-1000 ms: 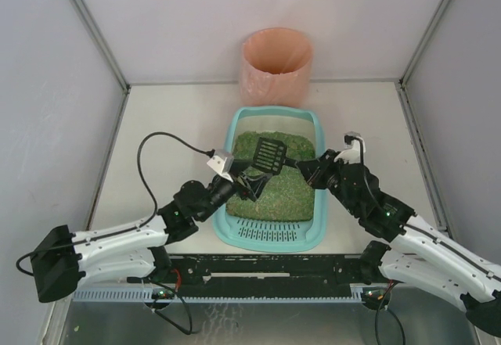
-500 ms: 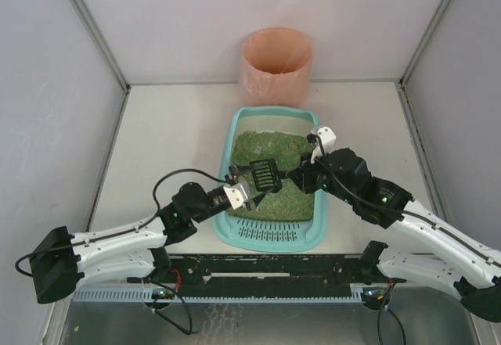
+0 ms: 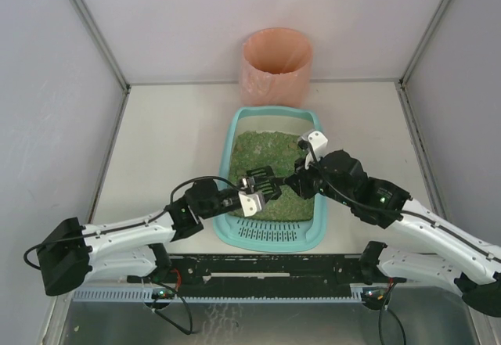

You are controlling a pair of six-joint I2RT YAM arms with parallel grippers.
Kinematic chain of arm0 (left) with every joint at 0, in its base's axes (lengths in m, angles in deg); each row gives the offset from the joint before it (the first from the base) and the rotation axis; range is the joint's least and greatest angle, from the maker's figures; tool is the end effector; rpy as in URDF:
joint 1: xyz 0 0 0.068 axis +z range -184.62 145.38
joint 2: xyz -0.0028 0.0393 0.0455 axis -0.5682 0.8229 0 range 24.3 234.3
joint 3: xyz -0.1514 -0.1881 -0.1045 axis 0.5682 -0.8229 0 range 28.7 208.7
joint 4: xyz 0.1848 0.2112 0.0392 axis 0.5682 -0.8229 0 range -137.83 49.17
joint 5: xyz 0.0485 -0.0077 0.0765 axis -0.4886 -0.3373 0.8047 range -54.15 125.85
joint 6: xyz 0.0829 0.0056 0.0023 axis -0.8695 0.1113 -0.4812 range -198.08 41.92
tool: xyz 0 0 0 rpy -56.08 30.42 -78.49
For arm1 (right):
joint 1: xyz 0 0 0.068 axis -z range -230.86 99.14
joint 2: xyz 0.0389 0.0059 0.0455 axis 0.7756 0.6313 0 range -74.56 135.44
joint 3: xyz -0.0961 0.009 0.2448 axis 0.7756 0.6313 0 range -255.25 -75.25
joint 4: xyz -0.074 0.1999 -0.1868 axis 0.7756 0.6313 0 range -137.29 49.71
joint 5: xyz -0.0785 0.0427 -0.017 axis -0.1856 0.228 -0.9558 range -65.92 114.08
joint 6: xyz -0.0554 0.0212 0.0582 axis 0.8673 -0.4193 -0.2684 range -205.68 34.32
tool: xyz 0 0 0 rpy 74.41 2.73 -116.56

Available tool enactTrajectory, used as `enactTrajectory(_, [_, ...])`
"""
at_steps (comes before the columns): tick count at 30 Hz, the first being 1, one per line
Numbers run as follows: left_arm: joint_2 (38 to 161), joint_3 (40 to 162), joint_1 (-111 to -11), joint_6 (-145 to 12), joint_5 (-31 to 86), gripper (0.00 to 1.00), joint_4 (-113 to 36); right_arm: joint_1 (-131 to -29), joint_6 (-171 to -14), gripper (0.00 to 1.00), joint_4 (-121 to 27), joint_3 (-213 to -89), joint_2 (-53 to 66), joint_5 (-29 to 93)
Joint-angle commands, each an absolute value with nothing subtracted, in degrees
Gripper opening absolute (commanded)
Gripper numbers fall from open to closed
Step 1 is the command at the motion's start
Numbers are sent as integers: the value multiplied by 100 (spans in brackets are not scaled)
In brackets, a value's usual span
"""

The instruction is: Clean the litter box

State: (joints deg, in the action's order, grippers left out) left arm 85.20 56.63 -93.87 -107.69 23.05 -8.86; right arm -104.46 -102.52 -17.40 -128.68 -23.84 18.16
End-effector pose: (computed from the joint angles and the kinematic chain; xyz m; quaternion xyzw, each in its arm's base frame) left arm 0.1391 -0.2651 0.2371 0.5520 0.4516 -0.2550 0.6530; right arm 0.1570 0.2003 0.3160 -0.2433 0.8173 0.2642 0.4506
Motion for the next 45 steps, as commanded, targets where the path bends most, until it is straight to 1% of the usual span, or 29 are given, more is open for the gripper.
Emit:
enactTrajectory(1, [8604,6115,-9411,-10852,2078,45,-750,-10585,-10202,0,-2064,-13154,-2305,1839])
enactTrajectory(6, [8691,6120,-9417,-10861,2201,37,-751,-10662,-10245,0,-2114,-13186,-2235,1827])
enactTrajectory(8, [8698,6086,-9411,-10866,2309,39,-747,-10674,-10262,0,-2147,-13194,-2255,1831])
enactTrajectory(10, [8684,6034,-9417,-10867,2402,44,-750,-10676,-10275,0,-2162,-13194,-2295,1829])
enactTrajectory(11, [8677,6015,-9412,-10867,2436,44,-751,-10681,-10280,0,-2163,-13200,-2308,1811])
enactTrajectory(14, [8624,5936,-9421,-10866,2538,44,-743,-10679,-10273,0,-2132,-13231,-2362,1705])
enactTrajectory(18, [8561,5880,-9419,-10858,2642,41,-747,-10676,-10258,0,-2069,-13229,-2404,1598])
enactTrajectory(22, [8568,5868,-9418,-10850,2613,33,-751,-10686,-10269,0,-2066,-13229,-2406,1629])
enactTrajectory(26, [8558,5868,-9415,-10824,2594,21,-751,-10688,-10280,0,-2068,-13234,-2411,1625])
enactTrajectory(27, [8556,5880,-9416,-10829,2581,17,-770,-10689,-10286,0,-2066,-13234,-2411,1619])
enactTrajectory(29, [8555,5942,-9416,-10840,2566,4,-901,-10691,-10317,1,-2087,-13234,-2424,1588])
enactTrajectory(30, [8560,5980,-9414,-10841,2568,1,-1011,-10690,-10343,4,-2102,-13230,-2428,1557])
enactTrajectory(31, [8556,5996,-9420,-10829,2573,0,-1031,-10685,-10414,10,-2108,-13231,-2434,1492])
enactTrajectory(34, [8545,5991,-9418,-10721,2627,0,-990,-10691,-10686,33,-2172,-13210,-2449,1183])
enactTrajectory(36, [8534,5971,-9415,-10639,2616,0,-921,-10690,-10938,45,-2368,-13098,-2505,985])
enactTrajectory(37, [8530,5957,-9418,-10612,2586,0,-893,-10685,-11054,51,-2501,-13019,-2533,926])
enactTrajectory(38, [8529,5956,-9413,-10586,2545,0,-878,-10692,-11167,54,-2662,-12938,-2560,907])
enactTrajectory(39, [8530,5955,-9412,-10555,2495,0,-875,-10685,-11263,56,-2812,-12857,-2574,890])
enactTrajectory(41, [8530,5943,-9419,-10498,2433,0,-824,-10678,-11483,56,-3013,-12780,-2543,870])
enactTrajectory(45, [8515,5929,-9420,-10308,2413,0,-674,-10677,-11787,50,-3158,-12762,-2390,932])
